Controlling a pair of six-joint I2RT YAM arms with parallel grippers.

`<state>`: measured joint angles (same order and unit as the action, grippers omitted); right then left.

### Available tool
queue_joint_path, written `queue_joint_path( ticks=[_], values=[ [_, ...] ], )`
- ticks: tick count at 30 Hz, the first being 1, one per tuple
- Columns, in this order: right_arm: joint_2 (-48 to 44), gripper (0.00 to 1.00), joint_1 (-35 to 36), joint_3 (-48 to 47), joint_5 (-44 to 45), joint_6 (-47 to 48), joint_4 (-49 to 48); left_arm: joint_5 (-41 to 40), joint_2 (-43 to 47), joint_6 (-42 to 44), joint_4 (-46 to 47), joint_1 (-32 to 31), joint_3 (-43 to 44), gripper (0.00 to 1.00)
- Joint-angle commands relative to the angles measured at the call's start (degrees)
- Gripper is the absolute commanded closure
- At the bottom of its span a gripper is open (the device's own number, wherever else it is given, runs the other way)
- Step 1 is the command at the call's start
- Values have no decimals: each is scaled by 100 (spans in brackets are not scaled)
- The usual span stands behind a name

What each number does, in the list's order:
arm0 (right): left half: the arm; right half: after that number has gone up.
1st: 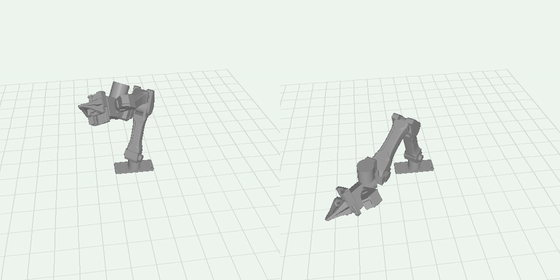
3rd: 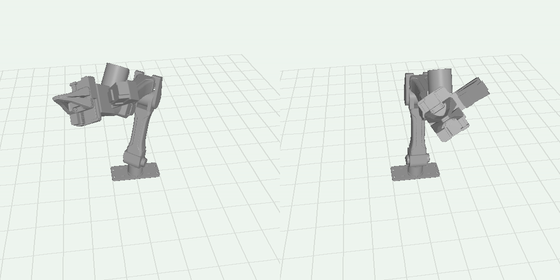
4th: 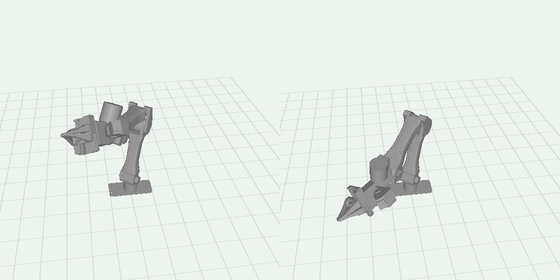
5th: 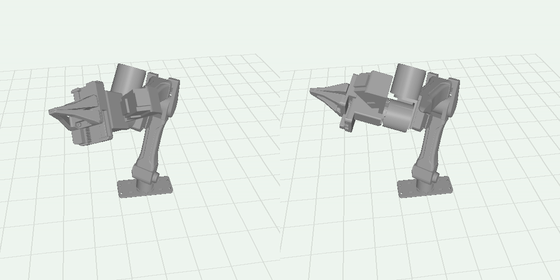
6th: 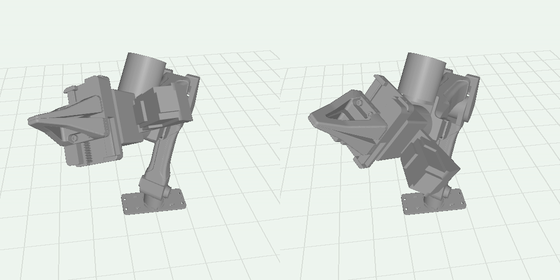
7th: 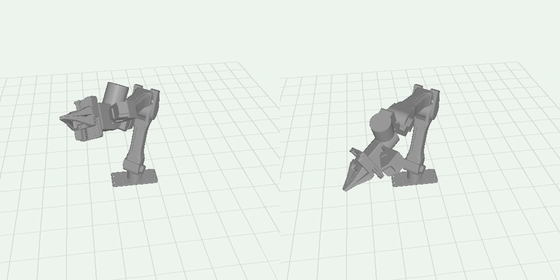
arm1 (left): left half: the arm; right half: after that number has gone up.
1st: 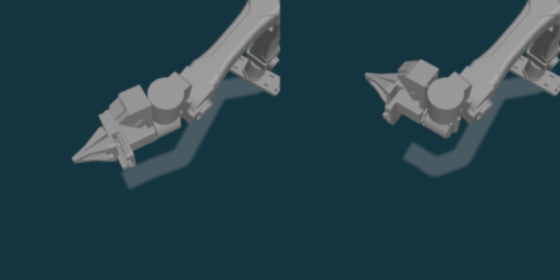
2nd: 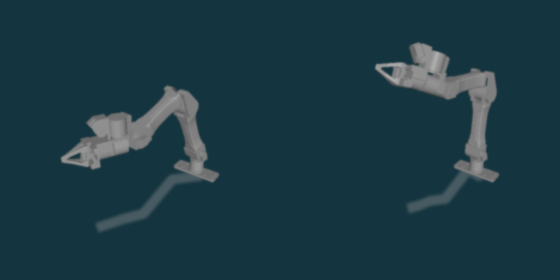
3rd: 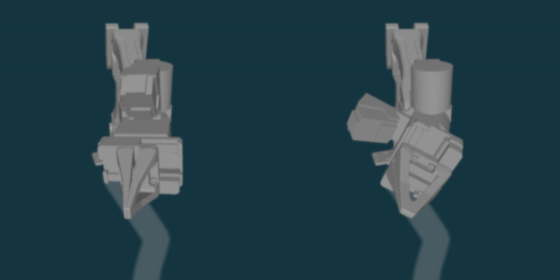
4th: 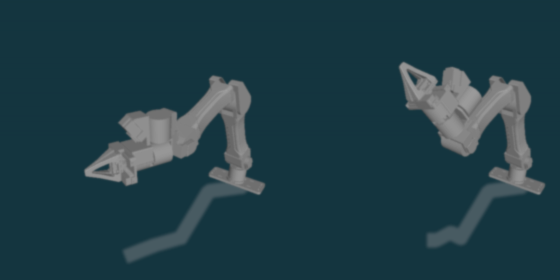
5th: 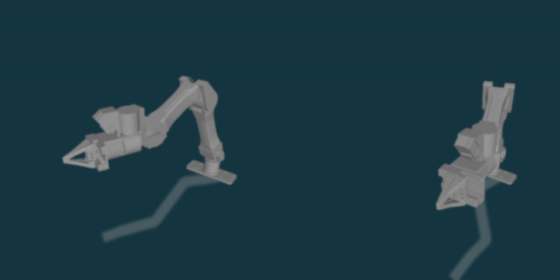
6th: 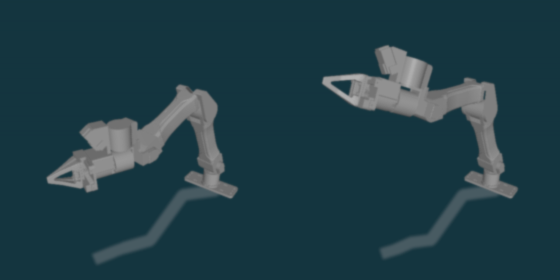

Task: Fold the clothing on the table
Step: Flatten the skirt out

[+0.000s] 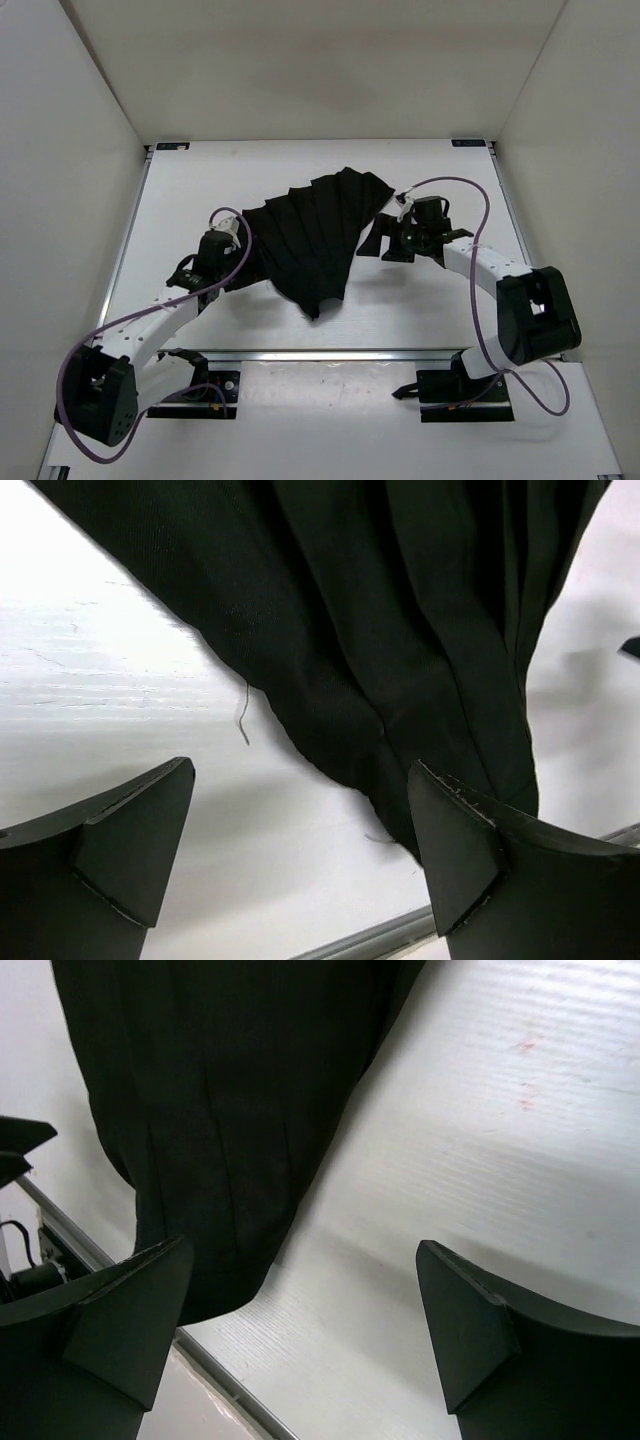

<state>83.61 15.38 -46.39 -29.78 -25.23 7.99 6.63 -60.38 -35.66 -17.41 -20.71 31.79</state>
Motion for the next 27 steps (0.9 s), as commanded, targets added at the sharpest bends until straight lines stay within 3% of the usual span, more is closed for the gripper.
queue_joint_path(
  ticks=[1, 9, 21, 24, 27],
  values=[
    [207, 10, 220, -221, 95, 97, -254, 5, -122, -599, 879, 32, -270, 1],
    [735, 35, 335, -792, 253, 352, 325, -240, -492, -1566, 2214, -214, -1060, 6],
    [630, 36, 106, -1117, 165, 554, 695, -1147, -1221, -2437, 3489, -434, -1448, 18],
    [639, 37, 62, -1117, 174, 555, 774, -1190, -1519, -2586, 3710, -355, -1439, 28],
    [604, 37, -17, -1047, 148, 563, 739, -1103, -1713, -2517, 3719, -302, -1273, 60]
  ],
)
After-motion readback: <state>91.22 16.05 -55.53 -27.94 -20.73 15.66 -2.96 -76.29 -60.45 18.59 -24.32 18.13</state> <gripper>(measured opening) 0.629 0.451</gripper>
